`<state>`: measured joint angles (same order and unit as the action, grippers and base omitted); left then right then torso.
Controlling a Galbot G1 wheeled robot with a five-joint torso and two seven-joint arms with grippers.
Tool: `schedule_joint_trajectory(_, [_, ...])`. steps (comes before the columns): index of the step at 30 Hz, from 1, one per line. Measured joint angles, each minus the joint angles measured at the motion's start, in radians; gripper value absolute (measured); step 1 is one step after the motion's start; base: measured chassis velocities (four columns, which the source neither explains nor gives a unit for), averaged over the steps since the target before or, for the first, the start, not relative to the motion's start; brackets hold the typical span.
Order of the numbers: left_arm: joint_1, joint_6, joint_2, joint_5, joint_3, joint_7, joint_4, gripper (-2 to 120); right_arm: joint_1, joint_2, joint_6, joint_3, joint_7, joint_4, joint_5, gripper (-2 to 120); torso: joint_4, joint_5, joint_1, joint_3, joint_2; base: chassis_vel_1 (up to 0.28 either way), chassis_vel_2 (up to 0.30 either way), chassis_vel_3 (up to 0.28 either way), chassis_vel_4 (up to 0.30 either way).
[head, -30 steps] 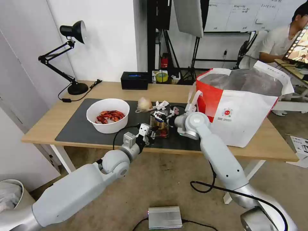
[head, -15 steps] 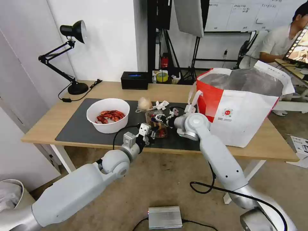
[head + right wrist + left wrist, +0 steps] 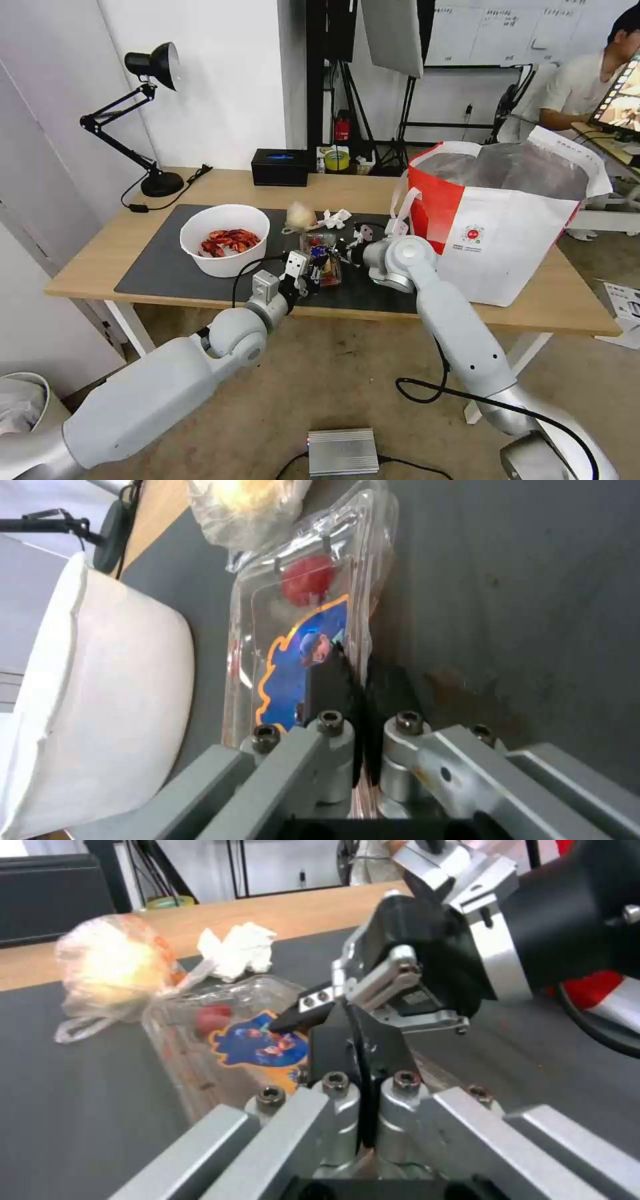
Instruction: Pick up the trash from the table and place it into the takeout bag.
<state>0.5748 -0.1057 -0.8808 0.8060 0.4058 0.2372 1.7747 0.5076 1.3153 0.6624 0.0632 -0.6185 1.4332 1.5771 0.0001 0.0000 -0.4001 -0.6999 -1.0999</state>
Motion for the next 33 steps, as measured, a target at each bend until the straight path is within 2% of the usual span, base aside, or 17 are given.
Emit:
schedule_joint_trajectory(7, [0.014,0.001,0.018,0.006,-0.028,0.000,0.019,0,0.000,0.001,0.000,0.000,-0.001,0.000,0.000,0,-0.0001,-0.0001,0.000,0.000,0.000,0.000,0.000,0.000,0.000])
schedule_joint_trajectory(11, [0.048,0.003,0.045,0.010,-0.074,-0.003,0.050,0,0.000,0.003,-0.001,0.000,-0.004,0.000,0.000,0,-0.0002,0.0000,0.000,0.000,0.000,0.000,0.000,0.000,0.000])
schedule_joint_trajectory(13, [0.099,0.008,0.067,0.008,-0.124,-0.015,0.084,0,0.000,0.006,-0.001,-0.001,-0.005,0.001,-0.001,0,-0.0004,-0.0001,0.000,0.000,0.000,0.000,0.000,0.000,0.000])
schedule_joint_trajectory(15, [0.114,0.010,0.070,0.007,-0.138,-0.017,0.093,0,0.000,0.006,-0.001,-0.001,-0.005,0.001,-0.001,0,-0.0003,0.0000,0.000,0.000,0.000,0.000,0.000,0.000,0.000])
schedule_joint_trajectory(17, [0.198,0.023,0.088,-0.001,-0.209,-0.028,0.133,0,0.000,0.010,-0.002,-0.001,-0.005,0.001,-0.001,0,-0.0002,-0.0003,0.000,0.000,0.000,0.000,0.000,0.000,0.000])
schedule_joint_trajectory(19, [0.217,0.025,0.092,-0.004,-0.225,-0.030,0.141,0,0.000,0.011,-0.002,-0.001,-0.005,0.001,-0.001,0,-0.0002,-0.0001,0.000,0.000,0.000,0.000,0.000,0.000,0.000])
schedule_joint_trajectory(22, [0.334,0.028,0.111,-0.011,-0.328,-0.052,0.198,1,0.000,0.013,-0.002,-0.002,-0.002,0.001,-0.001,0,-0.0002,-0.0002,0.000,0.000,0.000,0.000,0.000,0.000,0.000])
schedule_joint_trajectory(23, [0.334,0.028,0.111,-0.011,-0.328,-0.052,0.198,1,0.000,0.013,-0.002,-0.002,-0.002,0.001,-0.001,0,-0.0002,-0.0002,0.000,0.000,0.000,0.000,0.000,0.000,0.000])
schedule_joint_trajectory(24, [0.391,0.028,0.117,-0.014,-0.384,-0.066,0.226,7,0.001,0.016,-0.002,-0.003,-0.001,0.002,-0.001,0,-0.0002,-0.0001,0.000,0.000,0.000,0.000,0.000,0.000,0.000])
schedule_joint_trajectory(26, [0.451,0.029,0.121,-0.020,-0.436,-0.075,0.254,15,0.002,0.019,-0.003,-0.004,0.000,0.002,-0.002,0,0.0002,0.0000,0.000,0.000,0.000,0.000,0.000,0.000,0.000])
schedule_joint_trajectory(27, [0.451,0.029,0.121,-0.020,-0.436,-0.075,0.254,15,0.002,0.019,-0.003,-0.004,0.000,0.002,-0.002,0,0.0002,0.0000,0.000,0.000,0.000,0.000,0.000,0.000,0.000])
schedule_joint_trajectory(29, [0.509,0.040,0.119,-0.033,-0.481,-0.079,0.279,27,0.006,0.018,-0.005,0.000,0.006,0.005,-0.003,0,0.0002,0.0000,0.000,0.000,0.000,0.000,0.000,0.000,0.000])
schedule_joint_trajectory(31, [0.521,0.043,0.116,-0.036,-0.491,-0.079,0.284,29,0.007,0.017,-0.005,0.003,0.008,0.008,-0.003,0,0.0001,-0.0001,0.000,0.000,0.000,0.000,0.000,0.000,0.000])
schedule_joint_trajectory(33, [0.554,0.046,0.107,-0.040,-0.522,-0.079,0.299,39,0.009,0.017,-0.006,0.014,0.011,0.022,-0.003,0,-0.0002,0.0000,0.000,0.000,0.000,0.000,0.000,0.000,0.000])
